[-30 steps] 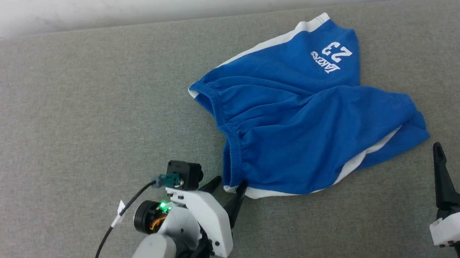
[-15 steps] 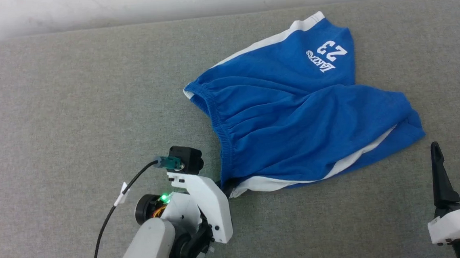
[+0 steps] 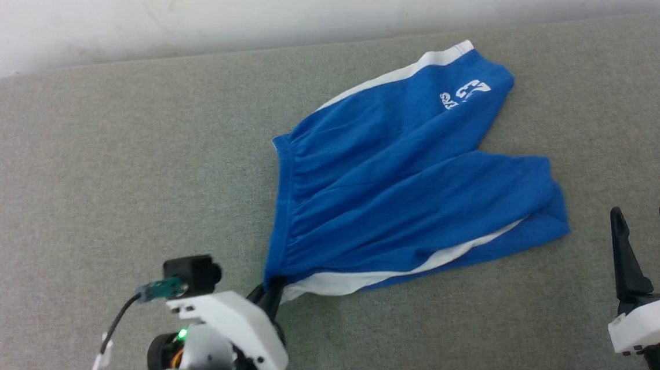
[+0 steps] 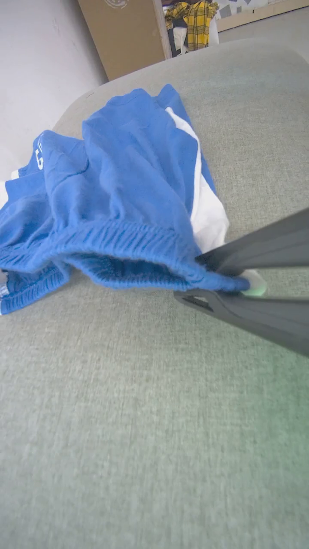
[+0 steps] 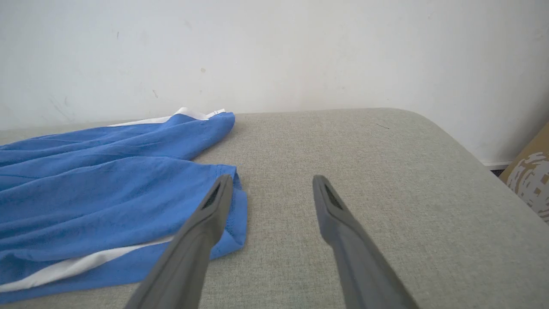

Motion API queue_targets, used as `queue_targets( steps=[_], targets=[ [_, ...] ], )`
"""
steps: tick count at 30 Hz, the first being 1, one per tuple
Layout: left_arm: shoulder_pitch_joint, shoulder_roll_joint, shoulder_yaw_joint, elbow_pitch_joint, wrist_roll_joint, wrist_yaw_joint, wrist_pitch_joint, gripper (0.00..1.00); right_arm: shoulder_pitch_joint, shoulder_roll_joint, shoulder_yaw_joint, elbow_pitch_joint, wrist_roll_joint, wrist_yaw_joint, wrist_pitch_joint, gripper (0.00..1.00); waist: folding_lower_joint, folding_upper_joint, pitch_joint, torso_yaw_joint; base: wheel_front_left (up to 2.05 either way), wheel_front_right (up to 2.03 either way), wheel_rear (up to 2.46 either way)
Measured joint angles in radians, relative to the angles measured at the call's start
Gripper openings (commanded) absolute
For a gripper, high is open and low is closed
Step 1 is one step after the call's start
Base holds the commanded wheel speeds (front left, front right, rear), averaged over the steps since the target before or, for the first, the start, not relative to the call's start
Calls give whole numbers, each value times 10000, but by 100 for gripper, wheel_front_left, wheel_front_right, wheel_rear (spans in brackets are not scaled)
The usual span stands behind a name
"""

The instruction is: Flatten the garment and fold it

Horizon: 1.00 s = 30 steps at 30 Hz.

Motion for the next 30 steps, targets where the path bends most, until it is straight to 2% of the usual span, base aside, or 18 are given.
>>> queue_targets(
  steps=[8, 16, 20, 30],
  targets=[
    [871, 182, 364, -754, -274, 222, -75, 0, 203, 0, 384, -102, -382, 0, 727, 100, 0, 0, -123, 131, 0, 0, 0],
    [881, 44, 201, -815, -345, 215, -171, 0, -161, 0, 1275, -107, -1511, 2, 2832, 100, 1, 0, 66, 137, 0, 0, 0],
    [704, -6, 71, -769, -343, 176, -228, 0, -663, -86, 1513, 123, -1655, 2, 3668, 100, 1, 0, 236, 178, 0, 0, 0],
    [390, -63, -59, -518, -343, 33, -362, 0, -1418, -552, 1779, 685, -1538, 2, 4445, 100, 2, 0, 583, 423, 0, 0, 0]
  ],
)
